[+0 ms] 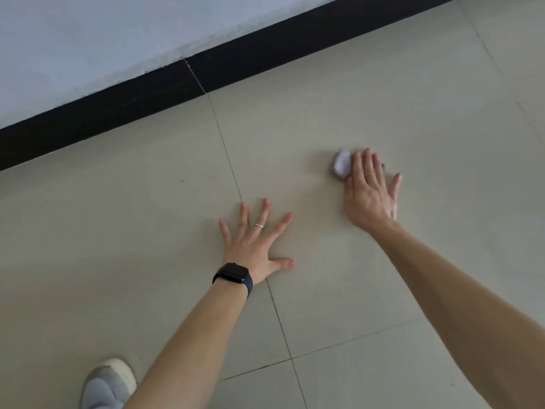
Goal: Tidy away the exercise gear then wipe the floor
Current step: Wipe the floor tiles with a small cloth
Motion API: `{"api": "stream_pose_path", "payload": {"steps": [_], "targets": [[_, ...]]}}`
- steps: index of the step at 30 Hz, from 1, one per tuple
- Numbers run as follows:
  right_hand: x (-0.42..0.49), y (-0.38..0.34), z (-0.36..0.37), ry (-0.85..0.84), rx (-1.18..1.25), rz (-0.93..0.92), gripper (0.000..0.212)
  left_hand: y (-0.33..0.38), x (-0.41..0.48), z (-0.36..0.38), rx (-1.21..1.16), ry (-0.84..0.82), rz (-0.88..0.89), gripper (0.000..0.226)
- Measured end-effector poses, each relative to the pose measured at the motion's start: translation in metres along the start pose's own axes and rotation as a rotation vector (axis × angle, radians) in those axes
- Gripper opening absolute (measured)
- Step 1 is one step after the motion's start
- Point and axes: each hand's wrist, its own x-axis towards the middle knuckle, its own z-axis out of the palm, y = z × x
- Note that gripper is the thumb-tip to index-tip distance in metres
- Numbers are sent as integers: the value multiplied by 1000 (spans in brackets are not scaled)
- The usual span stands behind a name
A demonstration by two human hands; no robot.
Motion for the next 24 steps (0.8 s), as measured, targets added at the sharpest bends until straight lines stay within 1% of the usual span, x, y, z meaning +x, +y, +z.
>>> {"api": "stream_pose_path", "payload": {"steps": [1, 3, 5, 7, 10, 12, 13, 14, 15, 17, 18, 19, 20, 21, 23, 24], "targets": [[9, -13, 2, 15, 28, 78, 55, -5, 2, 2, 3, 13, 26, 95], [11, -32, 8, 52, 71, 174, 55, -15, 6, 7, 15, 37, 75, 96], [1, -42, 14, 83, 81, 189, 56, -19, 10, 13, 6, 66, 115, 96], [-26, -59, 27, 65, 52, 93, 56, -20, 11, 16, -10, 90, 132, 96], [-65, -74, 39, -29, 10, -78, 55, -23, 11, 17, -63, 124, 156, 98], [-49, -64, 28, -54, -54, -156, 54, -44, 13, 11, -135, 192, 243, 90], [-30, -57, 21, -46, -85, -149, 53, -63, 17, 5, -131, 250, 302, 82], [-6, -55, 13, -31, -100, -96, 54, -84, 22, -3, -102, 315, 331, 76], [16, -56, 4, -24, -83, 12, 55, -106, 28, -13, -74, 364, 300, 73], [50, -80, 4, 22, 1, 261, 57, -153, 42, -40, -79, 431, 136, 73], [53, -100, 11, 55, 28, 335, 58, -175, 52, -52, -78, 445, 54, 74], [49, -122, 20, 76, 44, 349, 59, -195, 63, -62, -59, 436, -9, 75], [36, -143, 30, 64, 51, 301, 58, -211, 72, -69, -37, 407, -54, 74], [17, -163, 42, 28, 39, 195, 57, -227, 80, -73, -35, 381, -84, 73], [-23, -190, 62, -45, -38, -120, 56, -252, 93, -71, -84, 354, -128, 65], [-34, -190, 66, -71, -84, -285, 55, -259, 97, -67, -109, 358, -128, 61]]}}
